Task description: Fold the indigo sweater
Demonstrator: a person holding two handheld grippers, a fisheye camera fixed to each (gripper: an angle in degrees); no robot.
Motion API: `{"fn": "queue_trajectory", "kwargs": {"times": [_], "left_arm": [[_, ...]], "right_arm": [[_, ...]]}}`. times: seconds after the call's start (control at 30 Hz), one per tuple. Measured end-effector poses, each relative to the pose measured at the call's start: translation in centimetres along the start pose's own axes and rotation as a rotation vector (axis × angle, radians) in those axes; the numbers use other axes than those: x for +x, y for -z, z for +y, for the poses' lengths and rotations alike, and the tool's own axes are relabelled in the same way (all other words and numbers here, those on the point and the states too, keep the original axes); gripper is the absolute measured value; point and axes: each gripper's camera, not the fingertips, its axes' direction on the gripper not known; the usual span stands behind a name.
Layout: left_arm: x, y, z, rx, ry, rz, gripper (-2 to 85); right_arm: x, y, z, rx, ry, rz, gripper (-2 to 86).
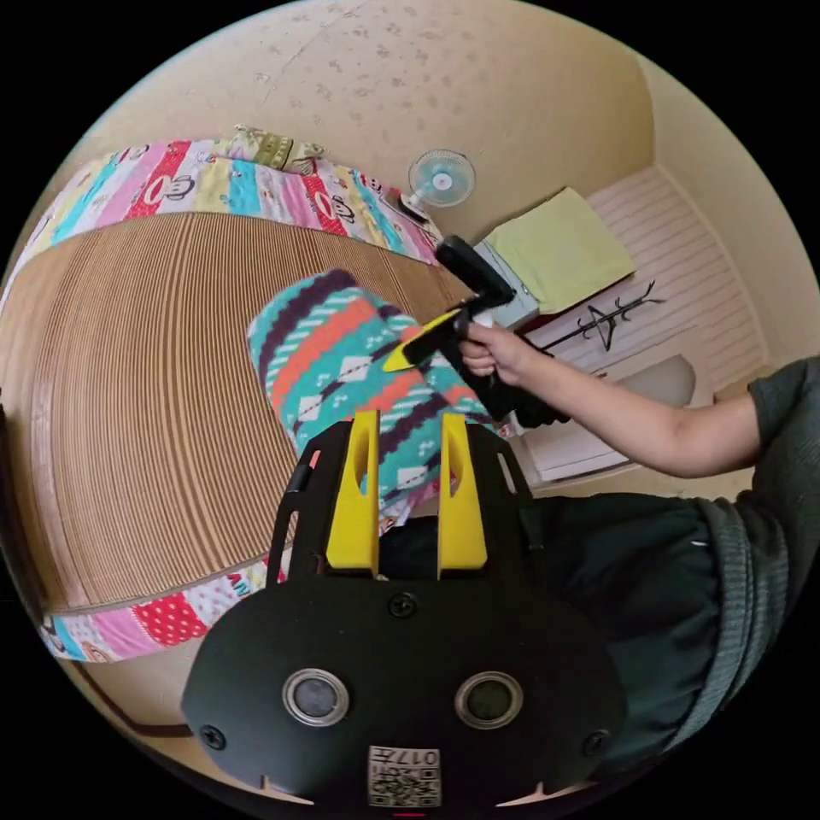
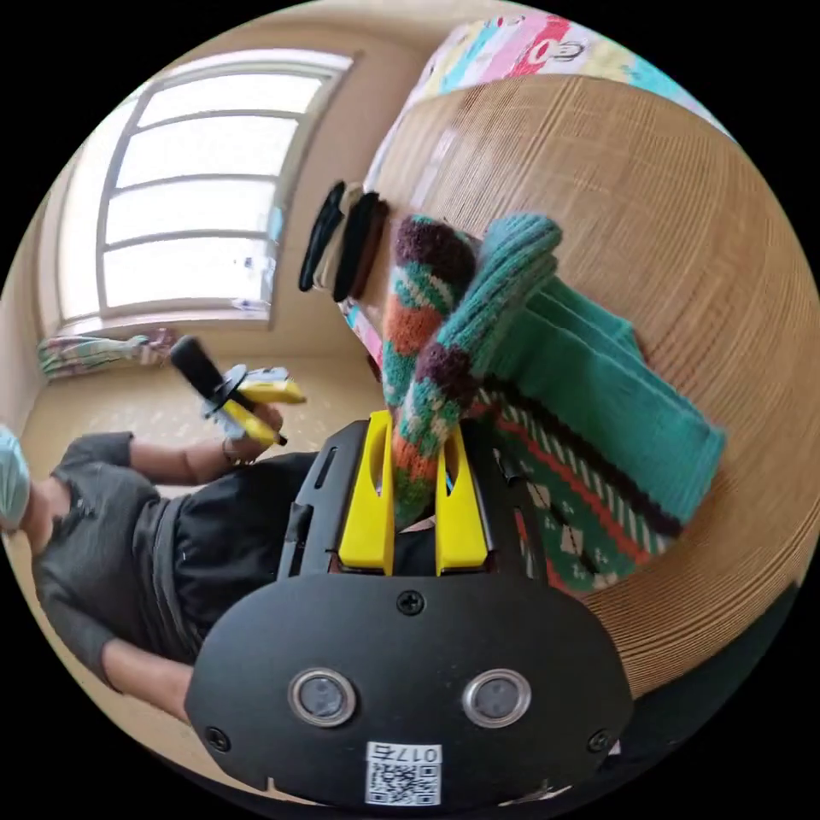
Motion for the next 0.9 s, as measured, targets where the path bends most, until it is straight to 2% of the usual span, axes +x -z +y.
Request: {"fn": "queue_trajectory", "kwargs": {"times": [0.07,0.13,0.23,0.27,0.33,0.4,0.53,0.6,0.7,0.77,0.8,0.9], "left_arm": [[-2.4,-2.5,0.0,-0.029,0.082,0.044,12.5],[-5.3,-6.2,-0.3,-0.103,0.174,0.062,15.8],[-10.3,-12.2,-0.7,-0.205,0.321,0.045,18.5],[-12.3,-14.2,-0.9,-0.23,0.376,0.045,19.2],[-15.3,-16.5,-1.3,-0.242,0.455,0.079,20.3],[-18.8,-18.5,-2.0,-0.221,0.526,0.158,21.3],[-22.9,-21.0,-2.8,-0.253,0.577,0.28,23.3],[-25.3,-22.8,-2.2,-0.29,0.651,0.439,23.9],[-26.1,-23.6,-1.3,-0.341,0.687,0.526,23.0],[-25.1,-24.4,-1.6,-0.415,0.655,0.54,22.2],[-24.3,-24.7,-1.8,-0.453,0.629,0.522,21.7],[-22.4,-24.3,-2.1,-0.492,0.572,0.455,20.8]], "right_arm": [[4.7,2.1,5.5,0.07,-0.087,-0.029,6.8],[11.9,2.8,12.6,0.113,-0.337,-0.012,6.8],[17.5,1.8,20.5,0.153,-0.641,0.06,6.8],[17.8,1.6,21.5,0.177,-0.642,0.036,6.9],[18.1,0.6,24.3,0.327,-0.561,-0.132,15.0],[18.3,-0.8,24.7,0.377,-0.534,-0.186,22.2],[19.6,-5.1,20.9,0.338,-0.494,-0.237,28.8],[20.4,-6.9,18.4,0.318,-0.474,-0.28,29.6],[21.8,-9.5,14.5,0.27,-0.503,-0.285,27.9],[21.9,-10.3,12.8,0.19,-0.546,-0.189,22.8],[21.5,-10.7,11.9,0.17,-0.461,-0.203,18.9],[22.3,-12.5,11.4,0.073,-0.435,-0.431,16.3]]}}
